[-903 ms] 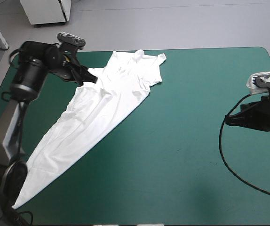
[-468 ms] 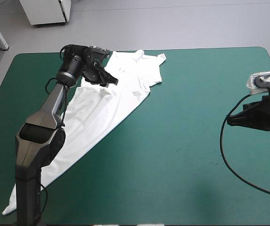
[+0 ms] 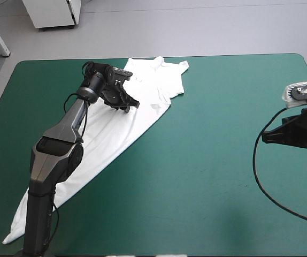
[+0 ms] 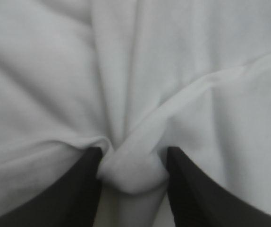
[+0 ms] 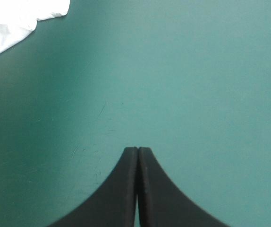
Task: Fold the cloth
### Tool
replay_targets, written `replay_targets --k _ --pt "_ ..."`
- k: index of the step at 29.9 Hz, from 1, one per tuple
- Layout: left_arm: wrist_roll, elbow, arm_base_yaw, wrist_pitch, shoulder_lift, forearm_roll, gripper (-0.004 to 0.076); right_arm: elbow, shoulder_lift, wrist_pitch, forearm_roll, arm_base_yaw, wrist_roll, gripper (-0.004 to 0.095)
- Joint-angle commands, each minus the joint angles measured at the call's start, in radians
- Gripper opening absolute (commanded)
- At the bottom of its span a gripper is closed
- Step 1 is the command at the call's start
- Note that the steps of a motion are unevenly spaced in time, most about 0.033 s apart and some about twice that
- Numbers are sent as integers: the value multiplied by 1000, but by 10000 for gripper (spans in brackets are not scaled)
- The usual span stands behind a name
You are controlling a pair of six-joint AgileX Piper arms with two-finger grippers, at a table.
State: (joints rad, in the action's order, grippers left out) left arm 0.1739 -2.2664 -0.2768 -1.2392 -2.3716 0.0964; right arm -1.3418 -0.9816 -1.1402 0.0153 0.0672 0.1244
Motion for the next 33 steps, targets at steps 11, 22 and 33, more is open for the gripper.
replay_targets --k 11,22,33 --pt "103 -23 -65 -49 28 176 -22 -30 3 82 -15 2 10 -13" --pt "130 -23 -380 -49 40 192 -22 -30 3 95 -15 2 9 -13" --pt "127 -50 -678 -49 43 209 -22 -30 3 95 -9 2 4 -13"
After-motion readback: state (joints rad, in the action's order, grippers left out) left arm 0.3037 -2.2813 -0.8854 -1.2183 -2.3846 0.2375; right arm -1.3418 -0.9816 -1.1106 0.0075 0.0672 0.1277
